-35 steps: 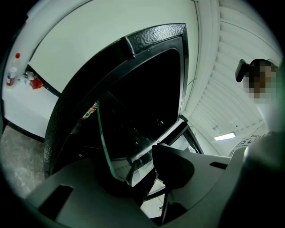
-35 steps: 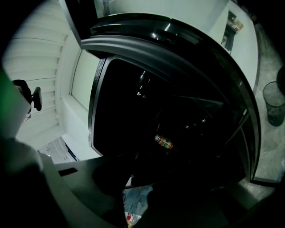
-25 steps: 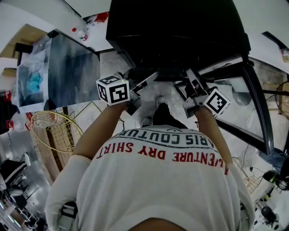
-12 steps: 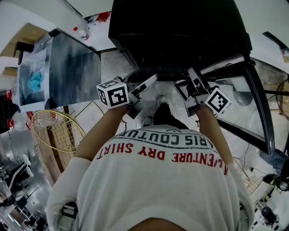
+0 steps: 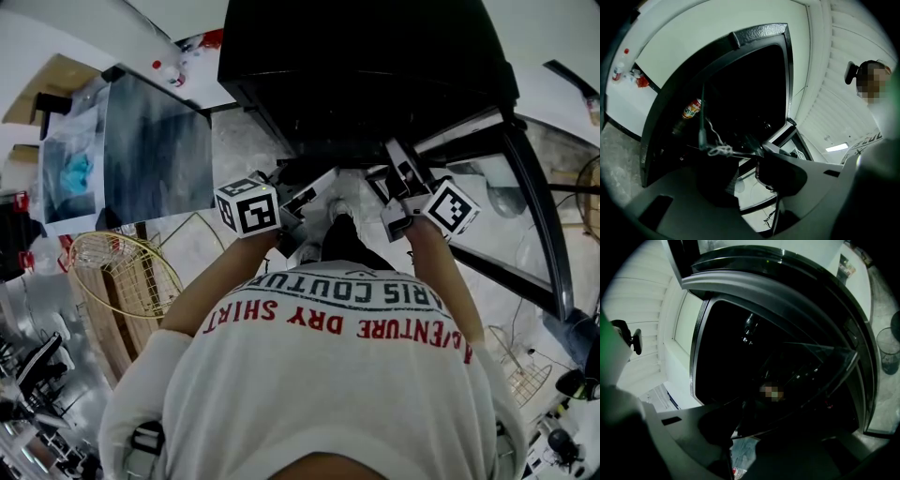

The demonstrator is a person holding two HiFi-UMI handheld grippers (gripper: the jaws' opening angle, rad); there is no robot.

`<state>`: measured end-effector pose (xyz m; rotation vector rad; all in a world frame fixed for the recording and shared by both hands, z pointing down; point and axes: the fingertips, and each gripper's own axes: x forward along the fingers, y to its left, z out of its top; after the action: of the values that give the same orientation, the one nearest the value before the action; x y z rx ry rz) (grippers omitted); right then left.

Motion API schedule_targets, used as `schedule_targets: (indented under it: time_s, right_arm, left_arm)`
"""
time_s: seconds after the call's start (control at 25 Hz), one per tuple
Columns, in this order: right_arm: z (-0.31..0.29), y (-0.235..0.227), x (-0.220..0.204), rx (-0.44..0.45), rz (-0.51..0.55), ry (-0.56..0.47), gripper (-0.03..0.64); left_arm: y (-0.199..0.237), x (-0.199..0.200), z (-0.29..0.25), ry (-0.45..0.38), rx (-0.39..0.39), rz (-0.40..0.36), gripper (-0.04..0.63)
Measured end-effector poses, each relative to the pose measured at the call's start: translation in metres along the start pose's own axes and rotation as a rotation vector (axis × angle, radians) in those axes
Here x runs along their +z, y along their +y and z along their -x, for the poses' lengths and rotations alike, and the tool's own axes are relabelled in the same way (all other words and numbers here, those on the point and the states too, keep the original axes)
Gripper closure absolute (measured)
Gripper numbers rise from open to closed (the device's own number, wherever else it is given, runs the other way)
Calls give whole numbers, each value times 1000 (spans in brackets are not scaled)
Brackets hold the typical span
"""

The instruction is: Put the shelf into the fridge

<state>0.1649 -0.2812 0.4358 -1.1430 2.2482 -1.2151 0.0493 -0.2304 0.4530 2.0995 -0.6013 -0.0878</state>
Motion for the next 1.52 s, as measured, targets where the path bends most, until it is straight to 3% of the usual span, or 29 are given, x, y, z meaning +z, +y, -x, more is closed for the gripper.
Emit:
schedule_targets:
  time_s: [0.32, 0.76, 1.04, 1.52]
  right_arm:
    - [0, 0, 0, -1, 2, 4, 523]
    - [2, 3, -1, 18, 38, 28, 517]
    - [18, -3, -9, -57, 76, 75, 471]
    - [46, 8, -26, -18, 144, 134, 470]
  left_arm:
    - [-14, 3, -16, -26, -28, -27, 483]
    - [-16, 4, -17, -36, -25, -45, 488]
    - [-15, 4, -17, -36, -22, -38, 488]
    - [-13, 5, -17, -41, -7, -39, 488]
